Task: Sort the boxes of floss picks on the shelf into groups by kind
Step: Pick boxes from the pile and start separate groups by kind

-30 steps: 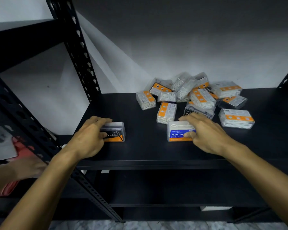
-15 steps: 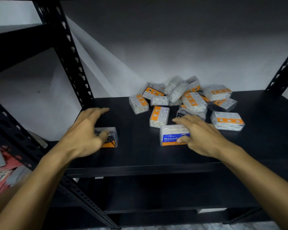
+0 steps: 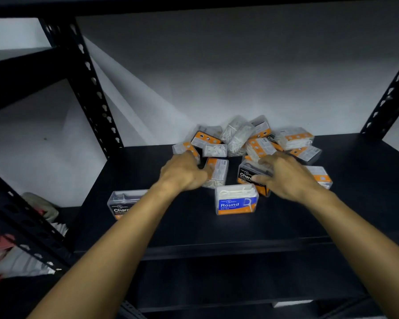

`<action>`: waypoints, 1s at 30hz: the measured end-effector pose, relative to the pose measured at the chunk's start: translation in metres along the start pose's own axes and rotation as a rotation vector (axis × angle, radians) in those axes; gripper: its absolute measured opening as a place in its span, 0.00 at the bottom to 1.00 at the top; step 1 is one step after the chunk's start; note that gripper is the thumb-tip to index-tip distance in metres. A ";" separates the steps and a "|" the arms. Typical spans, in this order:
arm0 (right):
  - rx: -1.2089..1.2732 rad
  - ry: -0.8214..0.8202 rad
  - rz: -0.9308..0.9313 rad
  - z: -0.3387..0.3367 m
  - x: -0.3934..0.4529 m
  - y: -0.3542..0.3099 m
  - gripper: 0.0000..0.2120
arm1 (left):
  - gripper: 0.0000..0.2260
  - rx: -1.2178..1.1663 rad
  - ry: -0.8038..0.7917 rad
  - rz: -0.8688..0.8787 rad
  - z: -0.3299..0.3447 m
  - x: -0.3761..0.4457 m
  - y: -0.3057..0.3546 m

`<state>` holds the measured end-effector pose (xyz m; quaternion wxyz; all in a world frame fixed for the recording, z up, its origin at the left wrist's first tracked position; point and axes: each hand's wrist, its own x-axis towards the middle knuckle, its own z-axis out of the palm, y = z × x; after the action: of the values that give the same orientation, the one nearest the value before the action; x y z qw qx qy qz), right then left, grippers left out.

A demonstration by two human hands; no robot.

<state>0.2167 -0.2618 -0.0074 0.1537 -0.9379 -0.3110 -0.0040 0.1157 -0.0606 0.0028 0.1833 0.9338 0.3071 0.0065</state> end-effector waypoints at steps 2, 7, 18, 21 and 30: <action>0.001 -0.030 0.016 0.001 0.002 -0.001 0.28 | 0.28 -0.015 -0.053 -0.047 0.007 0.007 0.009; 0.011 -0.049 0.028 -0.001 0.002 -0.002 0.27 | 0.30 -0.082 -0.170 -0.125 0.021 0.019 0.030; 0.084 0.014 -0.028 -0.026 -0.013 0.005 0.22 | 0.20 -0.076 -0.136 -0.142 0.023 0.029 0.038; 0.091 0.027 -0.030 -0.030 -0.014 0.003 0.22 | 0.26 -0.102 -0.168 -0.121 0.012 0.030 0.032; 0.103 0.009 -0.040 -0.032 -0.013 -0.002 0.17 | 0.10 -0.121 -0.241 -0.063 -0.035 0.025 0.001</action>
<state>0.2075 -0.2770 0.0223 0.2031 -0.9223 -0.3288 0.0047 0.1323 -0.0349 0.0327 0.2747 0.9049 0.3113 -0.0931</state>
